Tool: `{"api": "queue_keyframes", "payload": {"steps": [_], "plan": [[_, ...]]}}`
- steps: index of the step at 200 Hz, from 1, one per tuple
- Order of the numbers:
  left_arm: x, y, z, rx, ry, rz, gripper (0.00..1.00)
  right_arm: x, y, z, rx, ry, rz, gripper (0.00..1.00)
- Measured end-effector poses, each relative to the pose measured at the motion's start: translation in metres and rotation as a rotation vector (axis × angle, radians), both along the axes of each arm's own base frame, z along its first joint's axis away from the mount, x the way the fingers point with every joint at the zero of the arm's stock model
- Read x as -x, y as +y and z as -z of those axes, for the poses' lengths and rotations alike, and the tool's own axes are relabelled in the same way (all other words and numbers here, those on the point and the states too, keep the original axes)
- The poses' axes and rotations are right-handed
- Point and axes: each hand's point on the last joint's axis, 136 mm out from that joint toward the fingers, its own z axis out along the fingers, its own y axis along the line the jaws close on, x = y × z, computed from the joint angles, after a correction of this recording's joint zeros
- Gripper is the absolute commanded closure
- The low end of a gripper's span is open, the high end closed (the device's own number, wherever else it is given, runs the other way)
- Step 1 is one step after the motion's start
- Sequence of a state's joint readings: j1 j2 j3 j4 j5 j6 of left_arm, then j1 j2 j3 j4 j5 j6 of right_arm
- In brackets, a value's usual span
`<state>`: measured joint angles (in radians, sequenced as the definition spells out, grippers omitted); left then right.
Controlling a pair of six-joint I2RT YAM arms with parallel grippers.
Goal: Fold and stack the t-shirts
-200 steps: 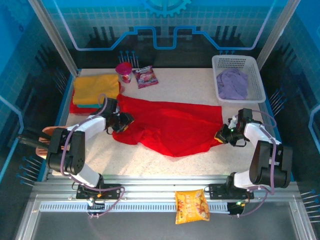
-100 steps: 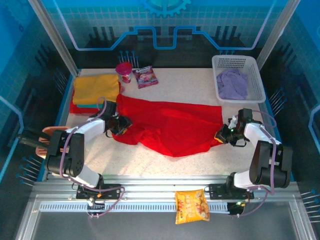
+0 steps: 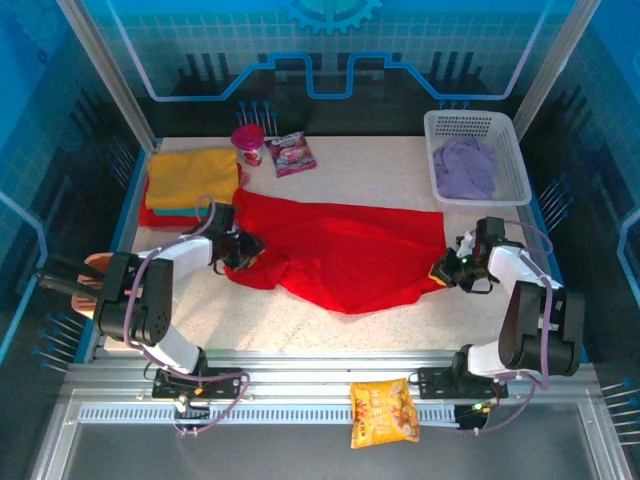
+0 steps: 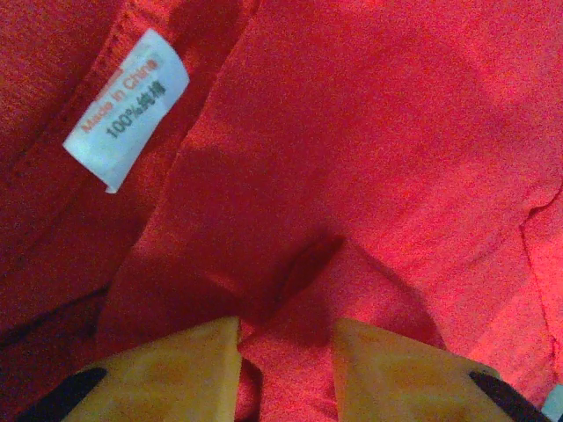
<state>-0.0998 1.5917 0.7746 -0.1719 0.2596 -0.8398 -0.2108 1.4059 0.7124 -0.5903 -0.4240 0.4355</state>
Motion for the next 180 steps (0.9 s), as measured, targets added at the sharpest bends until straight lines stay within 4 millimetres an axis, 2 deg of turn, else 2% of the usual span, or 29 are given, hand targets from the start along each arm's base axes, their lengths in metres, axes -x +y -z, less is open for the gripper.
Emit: {"api": "queue_keyframes", "payload": {"steps": [31,60,72,80,113,128,147,180], "plan": [[-0.002,0.0,-0.001,0.001,-0.007,0.0,0.75,0.0,0.0,0.0,0.0,0.0,0.0,1.0],[-0.003,0.001,-0.002,0.001,-0.014,-0.005,0.9,0.0,0.0,0.0,0.0,0.0,0.0,1.0],[-0.003,0.002,-0.001,0.0,-0.013,-0.005,0.92,0.0,0.0,0.0,0.0,0.0,0.0,1.0],[-0.003,0.002,-0.001,0.0,-0.013,-0.006,1.0,0.0,0.0,0.0,0.0,0.0,0.0,1.0],[0.003,0.004,-0.002,-0.009,0.009,-0.005,1.0,0.0,0.0,0.0,0.001,-0.001,0.0,1.0],[0.008,0.006,-0.008,-0.015,0.013,-0.003,1.0,0.0,0.0,-0.002,0.001,-0.004,0.0,1.0],[0.014,0.008,-0.033,-0.034,-0.008,0.011,1.0,0.001,0.0,-0.006,0.004,-0.015,0.0,1.0],[0.022,0.016,-0.12,-0.082,-0.175,0.029,1.0,0.002,0.0,-0.019,0.012,-0.058,0.003,1.0]]}}
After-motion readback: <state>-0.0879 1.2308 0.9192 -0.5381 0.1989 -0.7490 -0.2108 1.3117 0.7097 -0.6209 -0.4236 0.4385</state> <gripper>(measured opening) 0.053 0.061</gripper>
